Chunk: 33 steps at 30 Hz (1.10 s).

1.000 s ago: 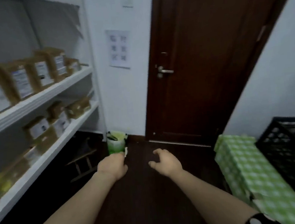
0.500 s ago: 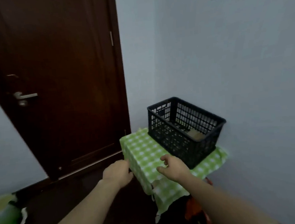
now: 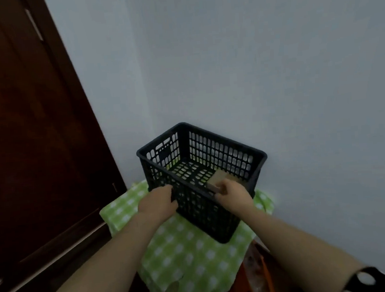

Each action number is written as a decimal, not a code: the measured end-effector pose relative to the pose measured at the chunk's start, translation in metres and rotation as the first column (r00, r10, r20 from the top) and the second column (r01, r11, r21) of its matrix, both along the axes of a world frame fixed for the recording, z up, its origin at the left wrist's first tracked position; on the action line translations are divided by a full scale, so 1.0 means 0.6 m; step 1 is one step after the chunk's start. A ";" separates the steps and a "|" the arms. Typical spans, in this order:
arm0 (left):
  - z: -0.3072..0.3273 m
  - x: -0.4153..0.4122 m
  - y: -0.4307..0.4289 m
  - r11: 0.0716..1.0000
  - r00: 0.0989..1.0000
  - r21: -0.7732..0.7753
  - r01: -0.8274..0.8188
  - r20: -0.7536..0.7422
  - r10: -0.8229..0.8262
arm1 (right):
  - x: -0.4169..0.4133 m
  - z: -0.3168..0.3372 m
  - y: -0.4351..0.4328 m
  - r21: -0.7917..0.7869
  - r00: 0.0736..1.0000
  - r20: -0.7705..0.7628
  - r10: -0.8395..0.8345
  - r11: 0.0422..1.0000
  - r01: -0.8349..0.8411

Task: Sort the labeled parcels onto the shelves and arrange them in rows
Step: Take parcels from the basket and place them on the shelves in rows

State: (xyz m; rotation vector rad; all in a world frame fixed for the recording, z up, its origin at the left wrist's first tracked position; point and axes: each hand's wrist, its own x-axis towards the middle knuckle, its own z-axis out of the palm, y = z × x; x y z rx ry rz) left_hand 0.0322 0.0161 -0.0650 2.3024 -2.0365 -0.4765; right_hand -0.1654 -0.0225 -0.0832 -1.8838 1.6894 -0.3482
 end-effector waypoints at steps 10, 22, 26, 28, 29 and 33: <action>-0.036 -0.012 -0.318 0.983 0.988 0.103 0.155 -0.018 -0.154 | -0.025 -0.077 -0.285 0.184 0.987 -0.114 -0.115 0.974 0.135; -0.171 -0.055 -0.559 0.958 0.994 0.263 0.111 -0.043 -0.103 | -0.020 -0.300 -0.528 0.508 0.928 -0.349 0.132 0.859 0.069; -0.227 -0.043 -0.594 0.942 0.997 0.330 0.066 -0.057 -0.050 | -0.034 -0.363 -0.545 0.534 0.859 -0.444 0.254 0.845 0.026; -0.245 -0.039 -0.605 0.938 0.998 0.343 0.055 -0.056 -0.038 | -0.040 -0.388 -0.550 0.538 0.824 -0.481 0.298 0.843 0.009; -0.252 -0.038 -0.607 0.935 0.998 0.352 0.049 -0.058 -0.031 | -0.042 -0.397 -0.550 0.539 0.806 -0.498 0.320 0.843 -0.002; -0.266 -0.031 -0.608 0.929 0.998 0.369 0.022 -0.065 0.003 | -0.032 -0.416 -0.550 0.480 0.730 -0.586 0.353 0.877 -0.039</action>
